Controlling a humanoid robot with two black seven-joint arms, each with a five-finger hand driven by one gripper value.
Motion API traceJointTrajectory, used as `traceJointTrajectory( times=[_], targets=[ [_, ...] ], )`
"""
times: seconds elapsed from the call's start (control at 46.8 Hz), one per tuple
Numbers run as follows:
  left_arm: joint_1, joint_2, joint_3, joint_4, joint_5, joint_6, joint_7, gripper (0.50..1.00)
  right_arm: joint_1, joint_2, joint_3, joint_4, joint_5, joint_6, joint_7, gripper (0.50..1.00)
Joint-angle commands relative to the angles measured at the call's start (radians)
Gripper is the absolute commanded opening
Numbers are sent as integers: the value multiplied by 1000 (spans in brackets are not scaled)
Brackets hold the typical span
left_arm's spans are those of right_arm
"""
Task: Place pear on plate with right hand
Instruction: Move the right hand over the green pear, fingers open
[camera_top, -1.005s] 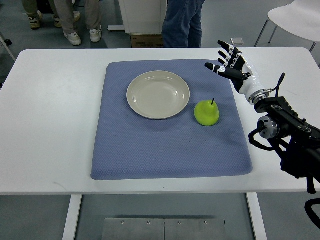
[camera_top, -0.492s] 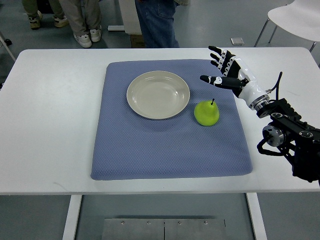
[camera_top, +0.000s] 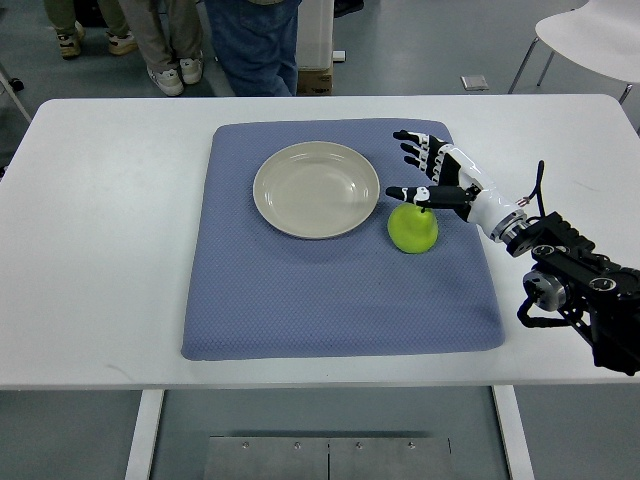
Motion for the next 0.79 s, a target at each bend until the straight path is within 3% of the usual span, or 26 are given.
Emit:
traceJointTrajectory(
  times=[0.0, 0.385, 0.77],
  targets=[
    [0, 0, 0, 0, 1, 0, 0, 1000, 2, -2, -3, -2, 0, 0, 0, 1000],
    [0, 0, 0, 0, 1, 0, 0, 1000, 45, -34, 3, 3, 2, 3, 0, 1000],
    [0, 0, 0, 0, 1, 0, 0, 1000, 36, -137, 1, 133, 6, 2, 0, 1000]
  ],
)
